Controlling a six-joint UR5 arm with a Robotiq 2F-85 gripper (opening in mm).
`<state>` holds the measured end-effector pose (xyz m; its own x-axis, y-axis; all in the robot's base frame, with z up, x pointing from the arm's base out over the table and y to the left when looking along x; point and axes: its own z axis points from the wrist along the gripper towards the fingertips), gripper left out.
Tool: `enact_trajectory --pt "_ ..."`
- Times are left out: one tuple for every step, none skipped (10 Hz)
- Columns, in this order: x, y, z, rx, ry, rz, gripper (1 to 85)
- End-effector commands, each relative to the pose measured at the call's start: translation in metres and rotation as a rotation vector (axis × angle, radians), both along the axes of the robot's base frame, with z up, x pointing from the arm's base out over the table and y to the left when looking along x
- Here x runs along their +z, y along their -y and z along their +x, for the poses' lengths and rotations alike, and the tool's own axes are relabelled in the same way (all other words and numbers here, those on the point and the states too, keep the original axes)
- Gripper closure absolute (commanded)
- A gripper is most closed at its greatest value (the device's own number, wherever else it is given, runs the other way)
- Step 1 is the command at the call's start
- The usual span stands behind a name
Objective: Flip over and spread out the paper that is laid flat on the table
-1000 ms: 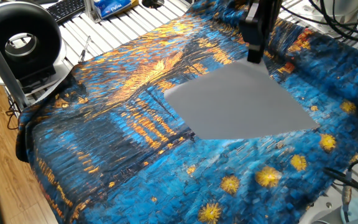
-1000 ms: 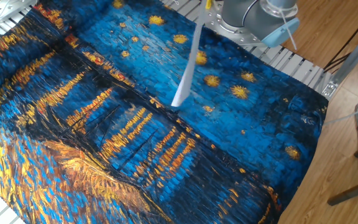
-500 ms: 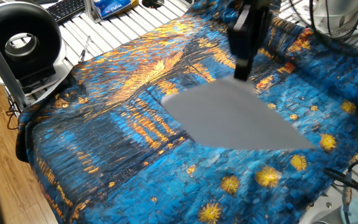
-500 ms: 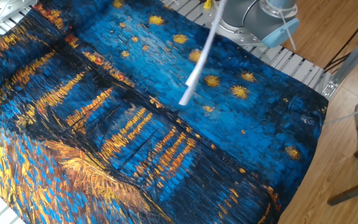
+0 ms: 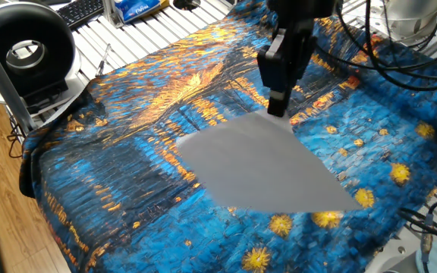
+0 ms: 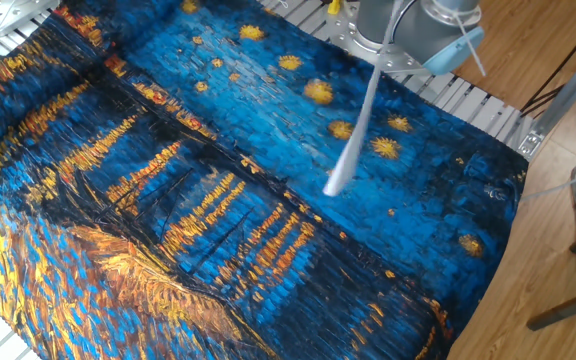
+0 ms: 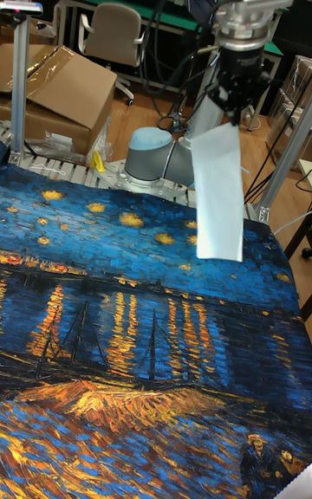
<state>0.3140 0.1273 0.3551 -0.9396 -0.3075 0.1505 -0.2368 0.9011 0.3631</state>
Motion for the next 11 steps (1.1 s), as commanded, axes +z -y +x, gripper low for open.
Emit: enact_trajectory --pt "-0.028 0.046 0.027 0.125 0.047 -0.031 84.7" --pt "-0.041 0.067 0.040 0.181 0.075 -0.045 84.7" --pt "-0.053 0.086 0.054 0.233 0.109 -0.067 84.7" --pt "-0.063 0.097 0.062 0.258 0.127 -0.084 84.7" --pt "-0.069 0.107 0.067 0.279 0.141 -0.115 84.7" --pt "-0.071 0.110 0.069 0.288 0.148 -0.123 84.7" --pt "-0.071 0.112 0.071 0.300 0.159 -0.130 84.7" --pt "-0.072 0.115 0.074 0.314 0.169 -0.142 84.7" --pt "-0.072 0.120 0.076 0.336 0.176 -0.156 84.7" --pt "-0.071 0.125 0.078 0.351 0.178 -0.166 84.7" --pt "-0.069 0.129 0.079 0.362 0.174 -0.177 84.7"
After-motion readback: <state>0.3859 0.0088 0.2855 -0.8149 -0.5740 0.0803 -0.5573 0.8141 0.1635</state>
